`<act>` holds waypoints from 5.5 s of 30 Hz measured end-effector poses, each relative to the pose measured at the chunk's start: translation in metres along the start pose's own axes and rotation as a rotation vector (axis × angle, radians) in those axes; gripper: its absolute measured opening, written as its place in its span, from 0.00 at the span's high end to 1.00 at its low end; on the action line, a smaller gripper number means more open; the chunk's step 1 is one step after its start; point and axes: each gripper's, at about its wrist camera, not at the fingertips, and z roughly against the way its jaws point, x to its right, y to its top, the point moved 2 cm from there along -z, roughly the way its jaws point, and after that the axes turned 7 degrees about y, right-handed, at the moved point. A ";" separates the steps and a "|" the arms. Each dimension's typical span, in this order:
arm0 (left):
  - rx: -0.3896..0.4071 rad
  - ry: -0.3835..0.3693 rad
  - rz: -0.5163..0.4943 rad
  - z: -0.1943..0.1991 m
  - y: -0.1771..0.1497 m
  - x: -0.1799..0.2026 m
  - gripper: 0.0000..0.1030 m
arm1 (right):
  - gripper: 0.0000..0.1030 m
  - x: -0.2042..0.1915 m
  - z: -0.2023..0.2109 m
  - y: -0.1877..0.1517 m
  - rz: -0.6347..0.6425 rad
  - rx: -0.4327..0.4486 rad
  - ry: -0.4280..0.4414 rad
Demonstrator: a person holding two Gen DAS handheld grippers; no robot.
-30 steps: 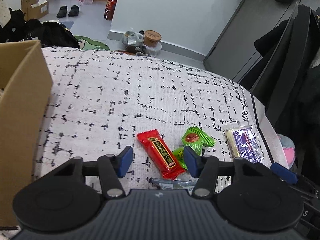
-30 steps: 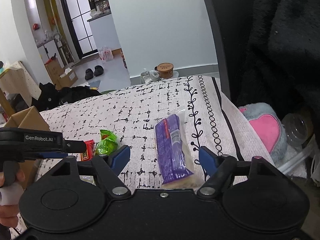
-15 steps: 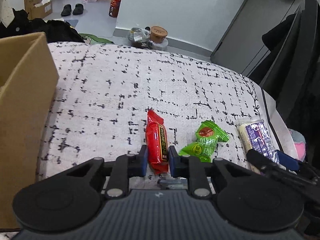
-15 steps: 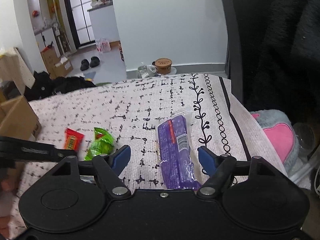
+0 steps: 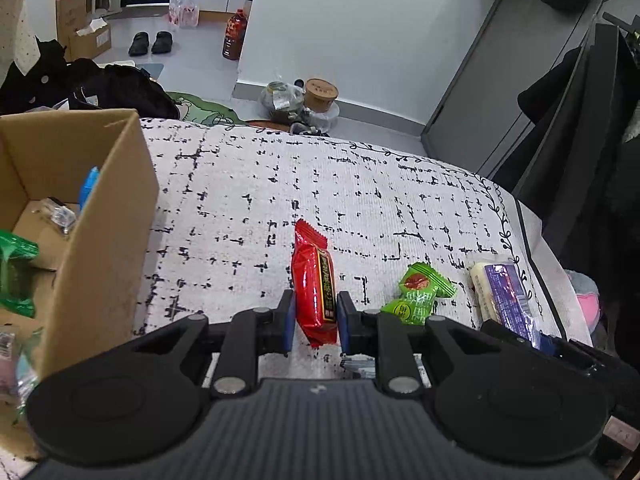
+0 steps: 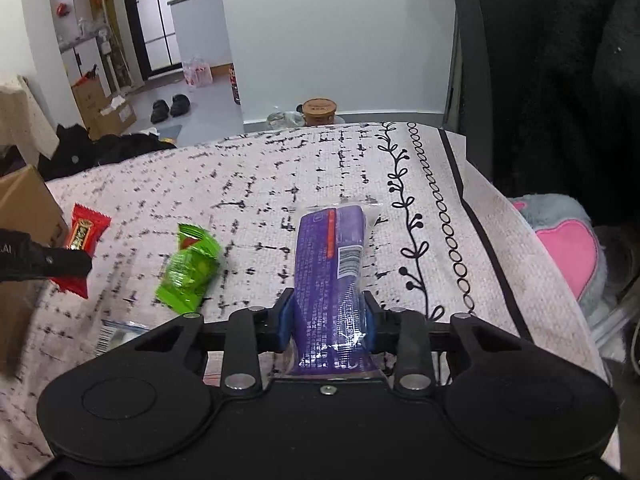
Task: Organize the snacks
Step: 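Carry red bar with left gripper over the box while right gripper carries purple pack, then open left gripper to drop red bar while right gripper releases purple pack into box, then move both grippers back to the remaining snacks, left toward white bread pack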
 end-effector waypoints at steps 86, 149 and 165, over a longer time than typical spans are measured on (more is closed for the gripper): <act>0.095 0.180 0.244 0.088 0.039 -0.191 0.72 | 0.53 -0.248 -0.001 0.065 0.154 0.049 0.481; 0.019 0.016 0.026 0.070 -0.015 -0.005 0.08 | 0.01 -0.013 0.072 0.006 -0.151 0.080 0.236; -0.058 -0.049 -0.016 0.028 -0.038 0.038 0.28 | 0.15 0.022 0.065 -0.013 -0.227 0.022 0.201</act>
